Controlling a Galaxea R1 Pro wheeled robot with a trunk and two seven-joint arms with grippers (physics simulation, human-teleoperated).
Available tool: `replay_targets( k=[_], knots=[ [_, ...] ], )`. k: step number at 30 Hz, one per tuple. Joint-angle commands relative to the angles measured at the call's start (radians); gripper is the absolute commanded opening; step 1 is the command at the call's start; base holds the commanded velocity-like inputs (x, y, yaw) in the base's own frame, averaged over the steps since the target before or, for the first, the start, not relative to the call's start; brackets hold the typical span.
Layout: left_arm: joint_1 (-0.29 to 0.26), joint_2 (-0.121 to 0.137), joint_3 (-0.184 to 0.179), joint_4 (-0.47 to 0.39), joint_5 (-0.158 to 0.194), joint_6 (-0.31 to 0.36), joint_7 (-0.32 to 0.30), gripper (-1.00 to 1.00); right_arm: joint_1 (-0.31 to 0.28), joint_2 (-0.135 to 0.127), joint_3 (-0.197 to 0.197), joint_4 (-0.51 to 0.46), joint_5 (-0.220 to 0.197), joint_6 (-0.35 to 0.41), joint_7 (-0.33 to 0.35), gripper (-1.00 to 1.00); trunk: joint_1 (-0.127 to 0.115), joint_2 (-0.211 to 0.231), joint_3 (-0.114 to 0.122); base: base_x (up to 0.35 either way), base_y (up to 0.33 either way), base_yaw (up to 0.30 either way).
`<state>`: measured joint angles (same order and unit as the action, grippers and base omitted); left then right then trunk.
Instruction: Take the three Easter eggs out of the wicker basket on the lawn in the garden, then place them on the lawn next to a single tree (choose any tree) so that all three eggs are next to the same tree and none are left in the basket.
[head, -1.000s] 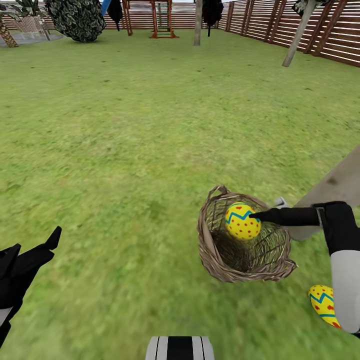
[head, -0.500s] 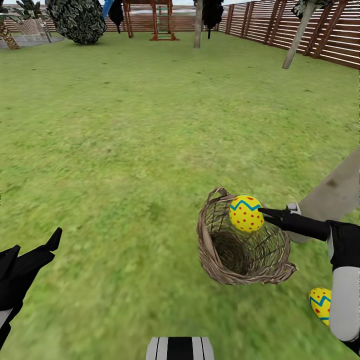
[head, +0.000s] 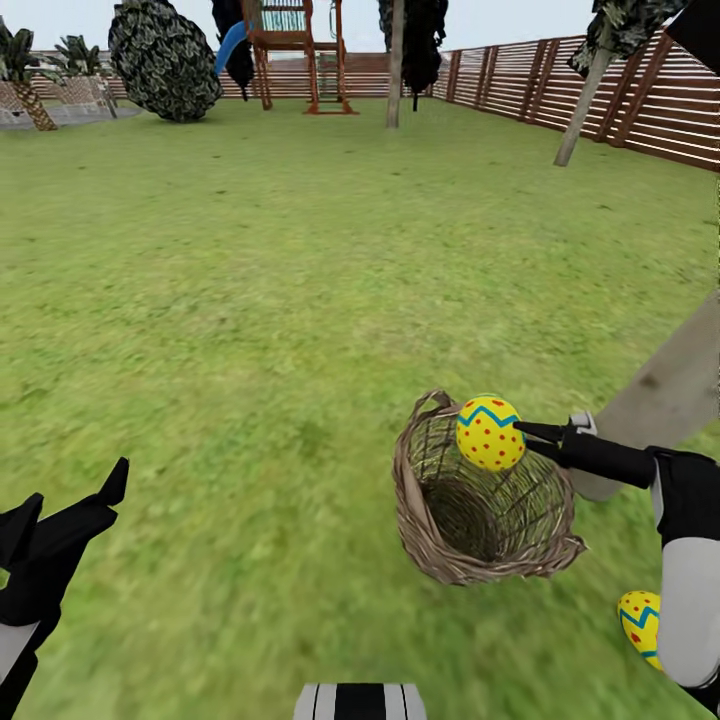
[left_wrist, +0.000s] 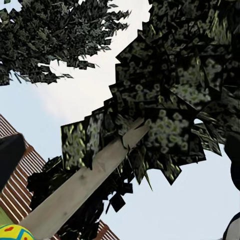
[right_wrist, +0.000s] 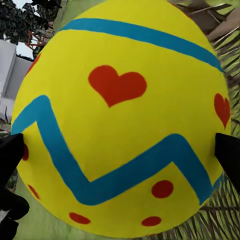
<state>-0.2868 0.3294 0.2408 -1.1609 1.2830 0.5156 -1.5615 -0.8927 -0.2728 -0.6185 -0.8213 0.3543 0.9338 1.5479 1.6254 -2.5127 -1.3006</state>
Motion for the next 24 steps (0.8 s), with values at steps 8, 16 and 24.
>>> replay_targets(
  k=[8, 16, 24],
  knots=[
    [0.0, 0.0, 0.0, -0.007, 0.001, 0.011, -0.003, 1.0, -0.002, -0.009, -0.005, -0.028, 0.007, -0.007, 0.012, -1.0, -0.004, 0.002, 0.03, 0.0, 0.0, 0.0],
    [0.0, -0.016, -0.012, -0.197, -0.005, 0.01, 0.055, 1.0, 0.0, -0.004, -0.003, -0.02, 0.005, -0.001, 0.011, -1.0, -0.007, 0.003, 0.054, 0.0, 0.0, 0.0],
    [-0.017, 0.111, -0.018, -0.304, -0.011, 0.179, 0.079, 1.0, 0.0, 0.01, -0.003, -0.02, 0.008, -0.003, 0.009, -1.0, -0.009, 0.004, 0.077, -0.002, 0.0, 0.0]
  ],
)
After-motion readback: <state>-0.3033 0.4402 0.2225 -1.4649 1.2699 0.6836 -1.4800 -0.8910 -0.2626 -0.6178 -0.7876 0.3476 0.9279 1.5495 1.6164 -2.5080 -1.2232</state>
